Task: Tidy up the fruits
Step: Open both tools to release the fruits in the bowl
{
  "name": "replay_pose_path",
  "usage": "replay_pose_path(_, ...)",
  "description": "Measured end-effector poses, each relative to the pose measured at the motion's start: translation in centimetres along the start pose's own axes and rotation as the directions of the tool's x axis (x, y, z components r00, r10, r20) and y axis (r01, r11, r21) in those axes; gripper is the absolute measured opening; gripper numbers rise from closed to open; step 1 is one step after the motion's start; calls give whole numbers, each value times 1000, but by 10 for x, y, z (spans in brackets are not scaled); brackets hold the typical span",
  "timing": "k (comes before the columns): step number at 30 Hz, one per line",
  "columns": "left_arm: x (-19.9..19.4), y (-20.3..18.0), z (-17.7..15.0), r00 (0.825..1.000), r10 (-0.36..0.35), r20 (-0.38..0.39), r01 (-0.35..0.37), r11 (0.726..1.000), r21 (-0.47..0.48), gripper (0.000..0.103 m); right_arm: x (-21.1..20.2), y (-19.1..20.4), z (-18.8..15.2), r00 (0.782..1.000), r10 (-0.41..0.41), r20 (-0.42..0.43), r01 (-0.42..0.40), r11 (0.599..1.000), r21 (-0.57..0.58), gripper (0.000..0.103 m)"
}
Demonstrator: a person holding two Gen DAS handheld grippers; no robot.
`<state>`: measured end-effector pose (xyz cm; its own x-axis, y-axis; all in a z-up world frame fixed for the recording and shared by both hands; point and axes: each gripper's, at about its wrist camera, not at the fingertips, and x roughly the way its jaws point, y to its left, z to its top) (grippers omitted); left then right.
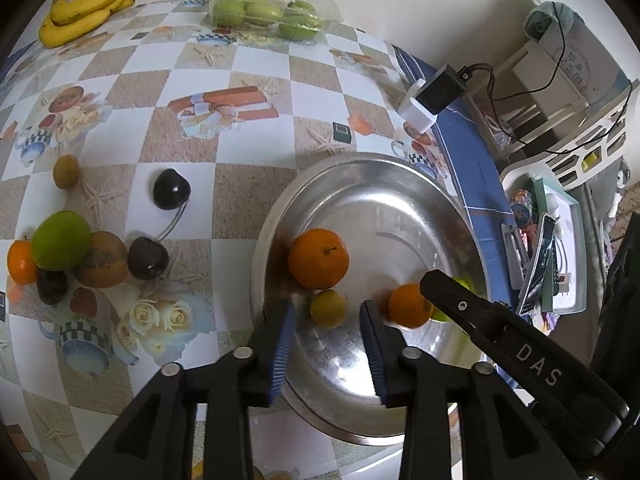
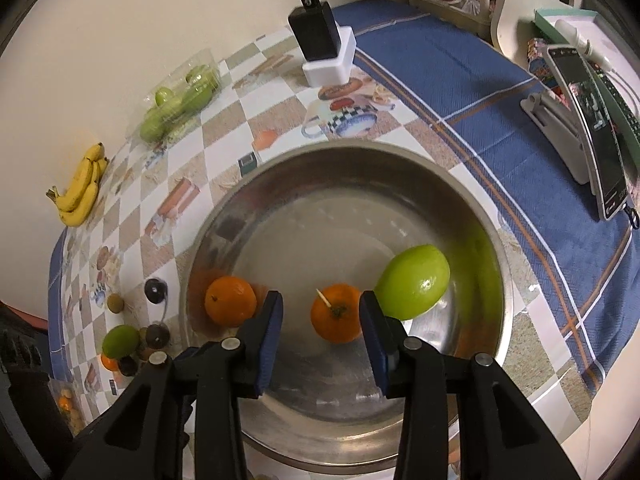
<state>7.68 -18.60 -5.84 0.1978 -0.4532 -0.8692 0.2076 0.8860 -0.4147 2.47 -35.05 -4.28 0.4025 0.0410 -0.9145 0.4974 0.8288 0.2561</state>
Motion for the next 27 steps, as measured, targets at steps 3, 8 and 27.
replay_pose_path(3,-5,1,2,1000,5,15,-5,1000,-5,45,-4,0,1,1000,6,18,-6,1000,2,41)
replay_pose_path(8,-13,14,7,998,46,43,-43,997,-56,45,-6,0,2,999,0,33,0,1000,2,41)
replay_pose_path(27,-43,77,10,928,354,114,-320,916,-243,81,-1,19,-1,995,-69,71,77,990,-118,84)
